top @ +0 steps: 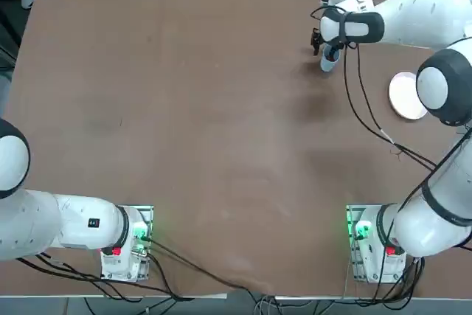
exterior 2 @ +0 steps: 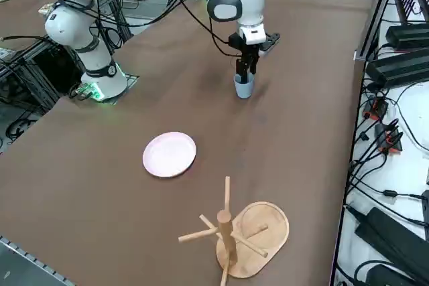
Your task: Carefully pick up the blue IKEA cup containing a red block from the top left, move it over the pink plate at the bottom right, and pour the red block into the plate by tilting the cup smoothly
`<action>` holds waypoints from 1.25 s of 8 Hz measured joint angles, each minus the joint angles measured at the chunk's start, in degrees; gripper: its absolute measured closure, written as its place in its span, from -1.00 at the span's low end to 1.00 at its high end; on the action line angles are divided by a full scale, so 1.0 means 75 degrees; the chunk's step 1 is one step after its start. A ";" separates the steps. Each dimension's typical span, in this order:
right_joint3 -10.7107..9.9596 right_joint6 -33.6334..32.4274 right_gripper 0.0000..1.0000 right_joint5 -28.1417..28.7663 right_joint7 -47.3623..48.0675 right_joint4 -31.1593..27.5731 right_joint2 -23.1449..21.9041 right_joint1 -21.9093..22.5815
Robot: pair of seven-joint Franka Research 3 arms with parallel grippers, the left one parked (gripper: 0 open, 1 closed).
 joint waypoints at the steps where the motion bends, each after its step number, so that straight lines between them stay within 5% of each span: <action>1: -0.0007 -0.0006 0.21 0.0000 0.0000 0.0003 -0.0045 -0.0004; 3: -0.0010 -0.0049 0.95 0.0000 0.0005 0.0002 -0.0067 -0.0005; 10: -0.0088 -0.0841 0.96 0.0000 -0.0410 0.0071 -0.0503 -0.0266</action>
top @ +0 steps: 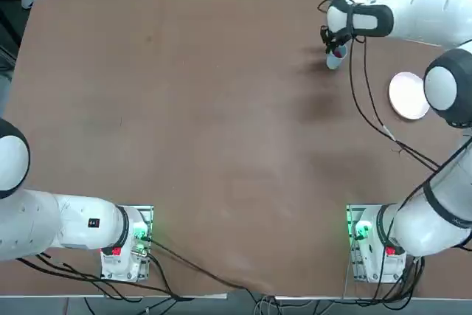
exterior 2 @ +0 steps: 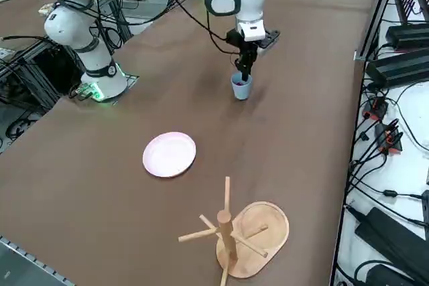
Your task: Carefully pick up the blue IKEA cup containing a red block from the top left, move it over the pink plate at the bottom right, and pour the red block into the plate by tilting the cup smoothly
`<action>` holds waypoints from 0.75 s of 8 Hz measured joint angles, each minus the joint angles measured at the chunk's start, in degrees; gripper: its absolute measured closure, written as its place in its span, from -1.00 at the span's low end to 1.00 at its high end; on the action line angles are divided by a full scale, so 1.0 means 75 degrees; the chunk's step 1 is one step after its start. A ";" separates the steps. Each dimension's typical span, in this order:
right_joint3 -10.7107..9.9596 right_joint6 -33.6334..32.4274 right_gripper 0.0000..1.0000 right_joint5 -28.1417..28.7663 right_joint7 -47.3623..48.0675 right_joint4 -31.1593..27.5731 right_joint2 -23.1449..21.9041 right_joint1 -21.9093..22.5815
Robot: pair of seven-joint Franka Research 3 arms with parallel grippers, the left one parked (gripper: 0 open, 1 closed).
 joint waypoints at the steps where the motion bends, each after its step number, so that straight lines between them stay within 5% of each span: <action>1: -0.0002 -0.0340 0.96 0.0000 -0.0201 0.0012 -0.0265 -0.0120; 6: -0.0014 -0.1519 0.96 0.0002 -0.1445 -0.0146 -0.1415 -0.0870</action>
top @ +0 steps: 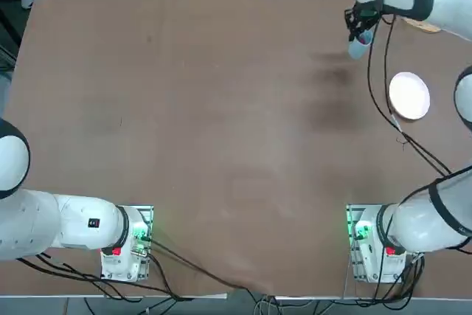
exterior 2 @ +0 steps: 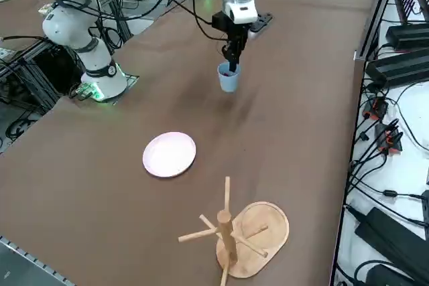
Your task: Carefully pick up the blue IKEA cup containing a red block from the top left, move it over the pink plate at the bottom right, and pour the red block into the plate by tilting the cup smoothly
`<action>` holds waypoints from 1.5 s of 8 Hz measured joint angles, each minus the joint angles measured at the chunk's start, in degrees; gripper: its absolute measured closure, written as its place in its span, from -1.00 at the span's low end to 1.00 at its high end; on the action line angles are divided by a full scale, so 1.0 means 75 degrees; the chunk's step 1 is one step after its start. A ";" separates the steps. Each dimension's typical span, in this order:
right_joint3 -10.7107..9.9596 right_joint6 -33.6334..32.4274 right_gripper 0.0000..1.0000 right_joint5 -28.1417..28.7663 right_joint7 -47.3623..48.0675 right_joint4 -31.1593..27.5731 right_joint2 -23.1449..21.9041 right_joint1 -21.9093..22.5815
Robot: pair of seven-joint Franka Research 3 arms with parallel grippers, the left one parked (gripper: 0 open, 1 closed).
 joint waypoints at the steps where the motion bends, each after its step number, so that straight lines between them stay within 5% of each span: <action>1: -0.0008 -0.0028 0.96 0.0004 -0.0172 -0.0189 -0.0223 -0.0189; 6: -0.0032 -0.0177 0.96 0.1003 -0.0528 -0.1357 -0.1321 -0.1368; 12: -0.0078 -0.0676 0.96 0.2447 -0.2585 -0.1669 -0.1301 -0.3105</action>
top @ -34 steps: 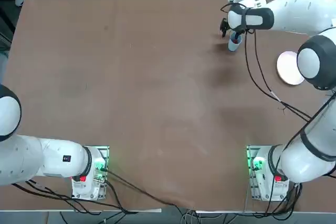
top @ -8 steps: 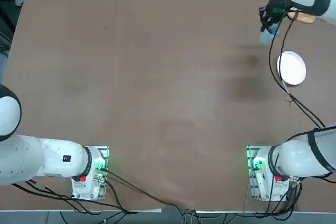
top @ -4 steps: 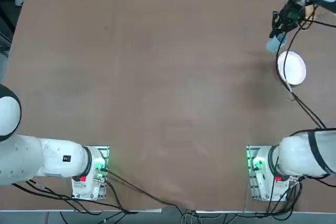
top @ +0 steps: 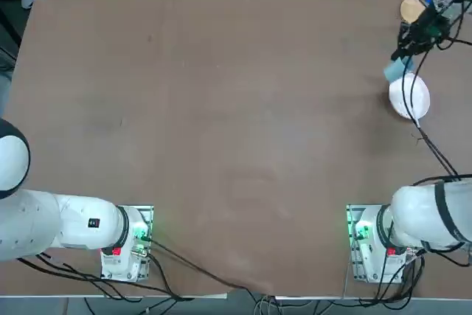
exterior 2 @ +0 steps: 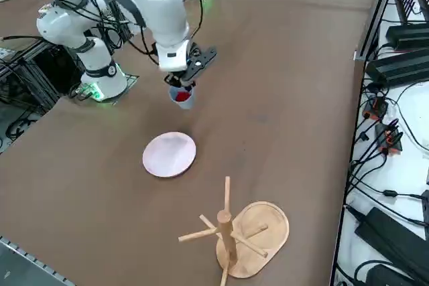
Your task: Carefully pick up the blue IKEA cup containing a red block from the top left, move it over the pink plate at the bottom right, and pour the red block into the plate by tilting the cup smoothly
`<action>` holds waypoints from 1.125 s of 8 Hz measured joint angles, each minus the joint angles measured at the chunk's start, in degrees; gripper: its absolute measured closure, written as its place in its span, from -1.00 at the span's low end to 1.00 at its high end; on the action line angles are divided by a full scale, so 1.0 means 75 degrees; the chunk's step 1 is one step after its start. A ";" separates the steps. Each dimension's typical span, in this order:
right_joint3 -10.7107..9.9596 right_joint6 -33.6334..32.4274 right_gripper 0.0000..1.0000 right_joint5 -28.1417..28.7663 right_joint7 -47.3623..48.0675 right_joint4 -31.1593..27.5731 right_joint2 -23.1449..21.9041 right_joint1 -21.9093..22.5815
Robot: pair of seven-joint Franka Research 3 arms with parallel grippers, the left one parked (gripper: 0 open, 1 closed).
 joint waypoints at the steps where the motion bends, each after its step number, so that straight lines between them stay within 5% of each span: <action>1: -0.0003 -0.0141 0.96 0.0228 -0.0419 -0.0042 0.0073 -0.0305; 9: -0.0006 -0.1926 0.96 0.1912 -0.3770 0.0341 0.0879 -0.2153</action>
